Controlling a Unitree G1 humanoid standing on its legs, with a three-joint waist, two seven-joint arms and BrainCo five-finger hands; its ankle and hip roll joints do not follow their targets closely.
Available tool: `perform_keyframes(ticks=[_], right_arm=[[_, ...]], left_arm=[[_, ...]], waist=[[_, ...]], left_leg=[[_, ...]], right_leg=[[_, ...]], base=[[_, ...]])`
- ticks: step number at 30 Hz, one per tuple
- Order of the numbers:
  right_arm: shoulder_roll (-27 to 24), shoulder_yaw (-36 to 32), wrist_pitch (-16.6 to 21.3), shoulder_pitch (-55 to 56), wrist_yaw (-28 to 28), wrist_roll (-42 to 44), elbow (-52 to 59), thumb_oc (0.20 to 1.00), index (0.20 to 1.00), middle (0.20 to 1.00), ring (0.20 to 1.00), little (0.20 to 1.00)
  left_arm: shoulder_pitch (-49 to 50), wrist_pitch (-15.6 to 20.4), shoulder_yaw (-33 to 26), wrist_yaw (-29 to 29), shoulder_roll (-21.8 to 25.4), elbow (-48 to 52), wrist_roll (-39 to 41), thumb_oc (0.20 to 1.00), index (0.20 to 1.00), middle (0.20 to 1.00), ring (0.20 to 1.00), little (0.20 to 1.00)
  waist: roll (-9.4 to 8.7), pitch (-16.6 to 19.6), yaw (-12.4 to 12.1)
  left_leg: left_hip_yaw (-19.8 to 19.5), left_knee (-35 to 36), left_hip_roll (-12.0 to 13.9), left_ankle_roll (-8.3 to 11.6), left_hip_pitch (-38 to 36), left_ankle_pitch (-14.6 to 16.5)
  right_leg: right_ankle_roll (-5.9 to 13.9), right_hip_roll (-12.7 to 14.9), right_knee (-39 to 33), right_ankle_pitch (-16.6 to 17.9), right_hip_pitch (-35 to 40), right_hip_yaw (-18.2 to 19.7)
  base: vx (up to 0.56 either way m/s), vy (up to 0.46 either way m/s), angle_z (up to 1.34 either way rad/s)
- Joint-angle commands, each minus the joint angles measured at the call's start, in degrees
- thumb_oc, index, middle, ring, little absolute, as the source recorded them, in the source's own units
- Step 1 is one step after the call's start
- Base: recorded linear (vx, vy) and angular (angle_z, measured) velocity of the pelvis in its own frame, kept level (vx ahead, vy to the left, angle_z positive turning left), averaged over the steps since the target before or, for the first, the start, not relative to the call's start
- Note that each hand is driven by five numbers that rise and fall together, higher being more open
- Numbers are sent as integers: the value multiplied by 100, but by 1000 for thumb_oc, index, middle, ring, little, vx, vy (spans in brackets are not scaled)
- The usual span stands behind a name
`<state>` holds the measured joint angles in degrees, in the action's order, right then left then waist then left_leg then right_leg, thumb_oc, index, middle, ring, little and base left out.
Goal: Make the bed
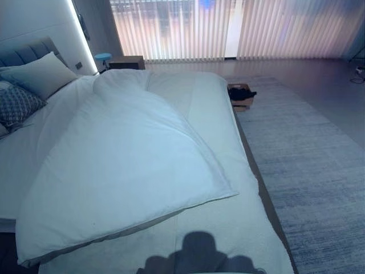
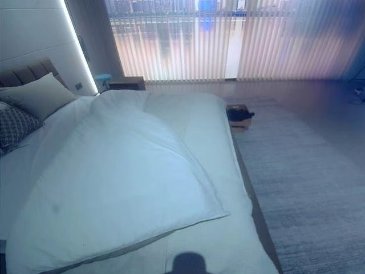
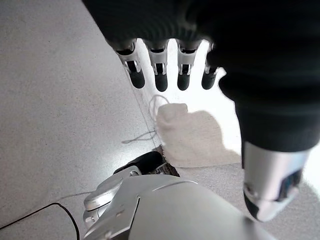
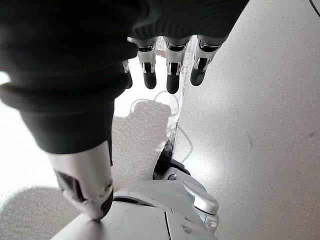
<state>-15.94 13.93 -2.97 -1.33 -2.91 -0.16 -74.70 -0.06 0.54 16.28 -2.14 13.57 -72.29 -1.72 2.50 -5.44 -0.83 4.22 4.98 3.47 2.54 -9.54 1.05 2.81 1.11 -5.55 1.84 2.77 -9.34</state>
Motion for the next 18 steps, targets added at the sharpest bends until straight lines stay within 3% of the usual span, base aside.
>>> perform_keyframes(ticks=[1, 12, 18], right_arm=[[-15, 238, 2, -439, 17, -137, -213, 1000, 1000, 1000, 1000, 1000], [8, 204, 7, -443, -2, -49, -194, 1000, 1000, 1000, 1000, 1000], [92, -26, 78, -445, -28, 502, 14, 1000, 1000, 1000, 1000, 1000]], left_arm=[[-407, 57, 40, 0, -3, -149, -149, 1000, 1000, 1000, 1000, 1000], [-345, 6, -134, -60, -9, -234, 1, 1000, 1000, 1000, 1000, 1000], [-322, 4, -230, -130, -43, -231, 149, 1000, 1000, 1000, 1000, 1000]], waist=[[-369, -111, 9], [-399, -149, -44], [-382, -200, -28]], left_leg=[[-264, 2, -443, -60, 157, 79], [-224, 2, -412, -78, 113, 110], [-194, 2, -378, -63, 103, 108]], right_leg=[[357, 144, 55, -57, 420, 120], [364, 111, 55, -76, 434, 89], [355, 102, 55, -112, 430, 69]], base=[[0, 0, 0], [20, -6, 0], [17, -3, 0]])
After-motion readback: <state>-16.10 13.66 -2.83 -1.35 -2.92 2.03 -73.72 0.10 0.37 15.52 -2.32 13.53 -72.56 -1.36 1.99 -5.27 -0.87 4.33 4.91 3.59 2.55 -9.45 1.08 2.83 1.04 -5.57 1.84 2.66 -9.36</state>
